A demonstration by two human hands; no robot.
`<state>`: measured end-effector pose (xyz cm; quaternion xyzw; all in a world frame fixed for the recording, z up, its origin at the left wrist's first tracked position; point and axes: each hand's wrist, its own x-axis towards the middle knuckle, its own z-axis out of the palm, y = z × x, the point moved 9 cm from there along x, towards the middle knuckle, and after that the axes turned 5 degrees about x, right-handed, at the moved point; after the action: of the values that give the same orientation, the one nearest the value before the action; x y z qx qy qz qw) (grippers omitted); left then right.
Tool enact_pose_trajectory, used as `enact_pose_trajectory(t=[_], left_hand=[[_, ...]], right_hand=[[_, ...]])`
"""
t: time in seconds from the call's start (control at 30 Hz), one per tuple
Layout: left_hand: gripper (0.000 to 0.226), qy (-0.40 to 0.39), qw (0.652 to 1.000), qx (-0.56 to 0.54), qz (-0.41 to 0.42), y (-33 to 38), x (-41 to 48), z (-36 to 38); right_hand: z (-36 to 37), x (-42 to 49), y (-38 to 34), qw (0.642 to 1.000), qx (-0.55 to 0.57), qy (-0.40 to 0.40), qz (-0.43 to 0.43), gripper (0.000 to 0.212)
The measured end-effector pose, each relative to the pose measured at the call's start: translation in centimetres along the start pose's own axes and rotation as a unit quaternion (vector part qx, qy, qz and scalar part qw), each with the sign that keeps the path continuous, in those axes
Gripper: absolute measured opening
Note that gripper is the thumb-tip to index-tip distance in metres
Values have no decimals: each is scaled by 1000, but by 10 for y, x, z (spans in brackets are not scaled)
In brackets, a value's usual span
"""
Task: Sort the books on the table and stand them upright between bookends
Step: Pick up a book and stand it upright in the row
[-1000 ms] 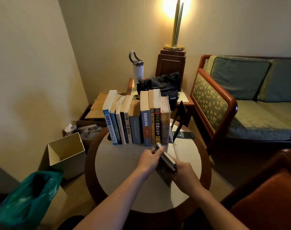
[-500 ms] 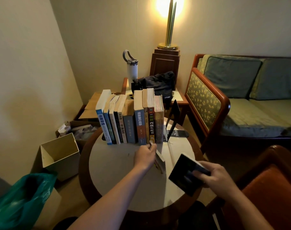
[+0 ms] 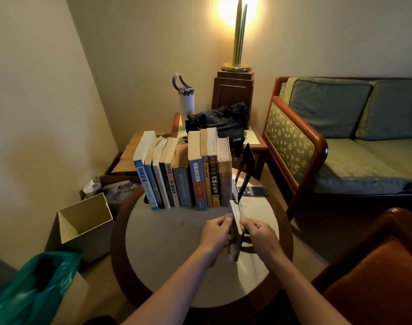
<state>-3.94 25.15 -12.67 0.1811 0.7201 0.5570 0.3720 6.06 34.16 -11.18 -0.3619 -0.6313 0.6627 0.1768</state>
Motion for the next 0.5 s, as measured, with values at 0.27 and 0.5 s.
enact_pose_trajectory(t=[0.27, 0.5], left_hand=[[18, -36, 996, -40, -70, -29, -3, 13], [27, 96, 939, 302, 131, 14, 0, -56]], right_hand=[[4, 21, -20, 973, -227, 10, 48, 37], [27, 28, -31, 947, -318, -15, -28, 17]])
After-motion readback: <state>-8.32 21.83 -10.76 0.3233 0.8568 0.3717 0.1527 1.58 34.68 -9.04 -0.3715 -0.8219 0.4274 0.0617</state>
